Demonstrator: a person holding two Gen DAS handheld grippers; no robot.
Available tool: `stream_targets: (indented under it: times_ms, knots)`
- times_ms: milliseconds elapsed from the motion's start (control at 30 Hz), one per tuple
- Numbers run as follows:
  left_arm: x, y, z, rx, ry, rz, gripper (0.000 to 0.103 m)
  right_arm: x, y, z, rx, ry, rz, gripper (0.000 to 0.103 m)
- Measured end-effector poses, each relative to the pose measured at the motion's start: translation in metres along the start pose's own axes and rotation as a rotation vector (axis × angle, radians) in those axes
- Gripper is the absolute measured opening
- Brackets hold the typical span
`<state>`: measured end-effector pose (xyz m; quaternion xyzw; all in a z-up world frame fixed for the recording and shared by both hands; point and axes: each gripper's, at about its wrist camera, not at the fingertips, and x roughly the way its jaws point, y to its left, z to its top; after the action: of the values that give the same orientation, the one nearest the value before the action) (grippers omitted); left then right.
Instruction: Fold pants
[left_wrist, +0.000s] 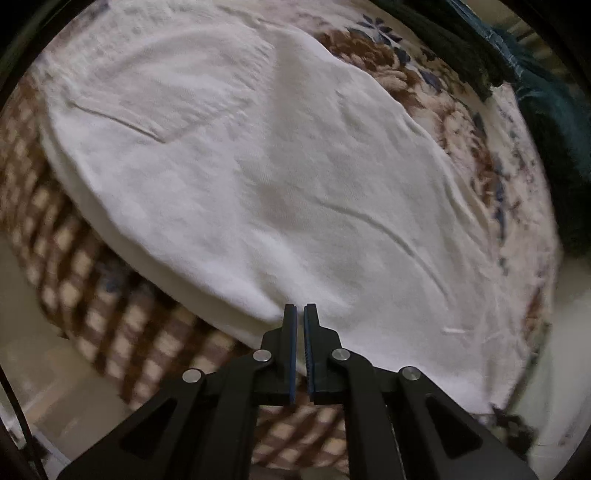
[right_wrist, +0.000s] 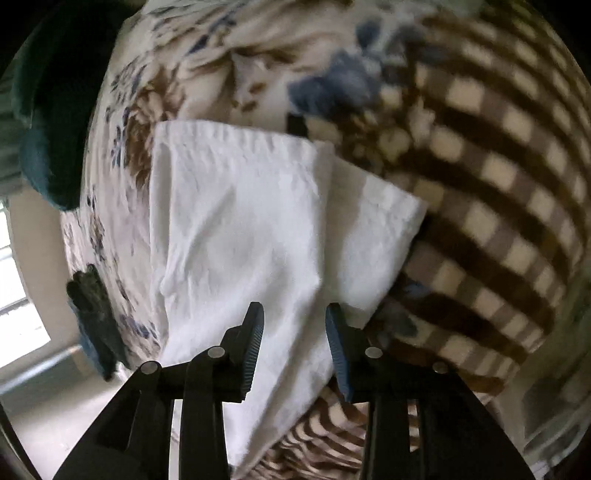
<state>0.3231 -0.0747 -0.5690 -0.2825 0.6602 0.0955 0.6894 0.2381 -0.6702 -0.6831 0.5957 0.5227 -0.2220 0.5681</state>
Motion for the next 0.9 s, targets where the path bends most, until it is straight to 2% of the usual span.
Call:
stream_targets:
  times_ms: [33,167,233,300,333,400,467,567,633,700,800,900]
  knots:
    - [0.002,0.000,0.000,-0.015,0.008,-0.027,0.005,0.002,-0.001,0.001,0.004,-0.008,-0.002,0.038]
    - [0.024,-0.001,0.002,-0.083,0.078,-0.087,0.026,0.021,0.001,0.006,0.011,-0.019,0.012,0.038]
    - [0.032,0.002,0.002,-0.125,0.085,-0.101,0.028,0.027,0.004,0.005,0.001,-0.037,-0.001,0.037]
    - [0.036,0.004,0.004,-0.160,0.080,-0.104,0.028,0.027,0.010,0.001,-0.027,-0.064,0.002,0.013]
    - [0.039,0.005,0.005,-0.178,0.077,-0.108,0.028,0.026,0.015,-0.001,-0.053,-0.075,0.005,0.005]
    - [0.037,0.010,0.006,-0.216,0.061,-0.107,0.024,0.020,0.022,-0.003,-0.081,-0.096,-0.008,0.005]
    - [0.029,0.008,0.006,-0.193,0.032,-0.091,0.006,0.010,0.027,-0.009,-0.102,-0.120,0.004,0.004]
    - [0.016,0.007,0.003,-0.162,0.003,-0.070,0.005,-0.010,0.033,-0.015,-0.117,-0.149,0.016,0.004]
    - [0.010,0.011,-0.002,-0.174,0.018,-0.090,0.005,-0.023,0.034,-0.018,-0.126,-0.151,0.021,0.004]
    - [0.005,0.015,-0.008,-0.171,0.024,-0.093,0.006,-0.028,0.034,-0.021,-0.150,-0.138,-0.010,0.004]
    - [0.004,0.021,-0.015,-0.177,0.039,-0.097,0.007,-0.021,0.020,-0.018,-0.147,-0.106,-0.056,0.004]
    - [0.008,0.026,-0.016,-0.200,0.061,-0.094,0.009,0.004,0.007,-0.011,-0.111,-0.048,-0.118,0.004]
